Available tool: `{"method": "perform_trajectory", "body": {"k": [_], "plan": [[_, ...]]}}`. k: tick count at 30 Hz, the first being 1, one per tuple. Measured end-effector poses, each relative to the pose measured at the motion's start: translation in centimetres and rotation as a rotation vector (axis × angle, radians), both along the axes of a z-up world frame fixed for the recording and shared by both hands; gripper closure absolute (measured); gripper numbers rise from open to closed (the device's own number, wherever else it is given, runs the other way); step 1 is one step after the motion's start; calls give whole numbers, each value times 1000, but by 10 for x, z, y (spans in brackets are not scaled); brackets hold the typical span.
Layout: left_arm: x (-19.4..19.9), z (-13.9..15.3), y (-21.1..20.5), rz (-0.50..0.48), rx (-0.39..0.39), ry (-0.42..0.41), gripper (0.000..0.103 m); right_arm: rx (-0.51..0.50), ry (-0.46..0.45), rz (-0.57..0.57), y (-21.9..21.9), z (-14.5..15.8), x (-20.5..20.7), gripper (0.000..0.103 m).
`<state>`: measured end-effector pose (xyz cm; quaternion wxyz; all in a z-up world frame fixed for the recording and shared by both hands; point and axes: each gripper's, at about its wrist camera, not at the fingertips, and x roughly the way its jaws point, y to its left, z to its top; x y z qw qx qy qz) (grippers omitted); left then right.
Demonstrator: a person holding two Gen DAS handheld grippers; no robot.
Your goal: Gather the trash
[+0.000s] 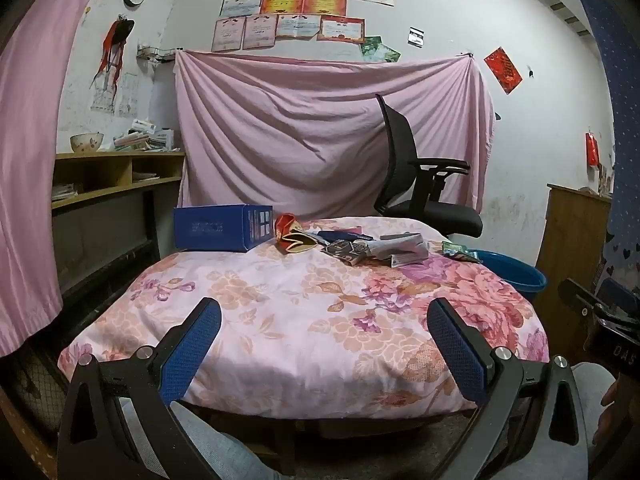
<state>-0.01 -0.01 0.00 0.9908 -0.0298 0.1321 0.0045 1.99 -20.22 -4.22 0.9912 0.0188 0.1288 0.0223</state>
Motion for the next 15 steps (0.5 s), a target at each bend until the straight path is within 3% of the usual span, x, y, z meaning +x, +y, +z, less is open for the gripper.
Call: {"method": "perform_trajectory", "body": {"k": [15], "plan": [[0,0,1,-1,-2,1,2,4,4,2,1,-1,1,0]]}}
